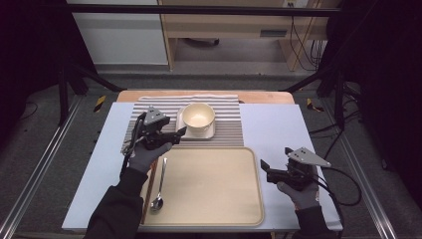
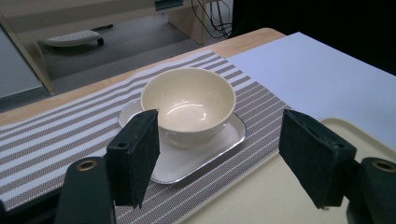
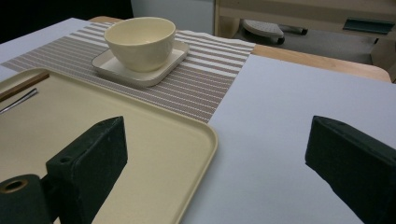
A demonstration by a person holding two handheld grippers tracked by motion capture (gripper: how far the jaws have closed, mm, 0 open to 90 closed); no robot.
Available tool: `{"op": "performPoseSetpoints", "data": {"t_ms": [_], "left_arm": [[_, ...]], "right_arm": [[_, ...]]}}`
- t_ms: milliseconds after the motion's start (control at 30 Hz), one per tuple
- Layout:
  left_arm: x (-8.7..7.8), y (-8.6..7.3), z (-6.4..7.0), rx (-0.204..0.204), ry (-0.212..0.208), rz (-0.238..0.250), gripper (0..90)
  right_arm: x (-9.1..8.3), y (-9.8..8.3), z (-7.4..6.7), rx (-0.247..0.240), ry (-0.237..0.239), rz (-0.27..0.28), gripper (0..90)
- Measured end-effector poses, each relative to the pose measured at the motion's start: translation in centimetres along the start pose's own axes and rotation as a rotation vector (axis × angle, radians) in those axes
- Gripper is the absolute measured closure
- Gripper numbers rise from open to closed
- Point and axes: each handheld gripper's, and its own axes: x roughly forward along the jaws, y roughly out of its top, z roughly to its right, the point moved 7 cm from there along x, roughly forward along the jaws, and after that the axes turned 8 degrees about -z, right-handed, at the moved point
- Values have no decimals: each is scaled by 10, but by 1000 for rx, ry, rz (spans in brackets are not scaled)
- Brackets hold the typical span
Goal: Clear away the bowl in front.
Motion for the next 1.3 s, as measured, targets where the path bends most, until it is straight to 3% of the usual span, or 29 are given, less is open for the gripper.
{"op": "performPoseSetpoints", "data": {"t_ms": [300, 500, 733, 1133, 1300], "left_arm": [[20, 15, -10, 0, 29, -6, 274], [43, 20, -19, -16, 40, -26, 275], [75, 21, -29, -25, 67, -56, 283], [106, 19, -37, -9, 84, -90, 306], [123, 10, -48, -41, 100, -109, 322]], "right_arm": [[2, -1, -1, -2, 4, -6, 59], [4, -2, 0, -3, 3, -14, 59], [4, -2, -1, 1, 7, -12, 59], [5, -2, -1, -2, 13, -17, 59], [6, -3, -2, -2, 15, -18, 59]]}}
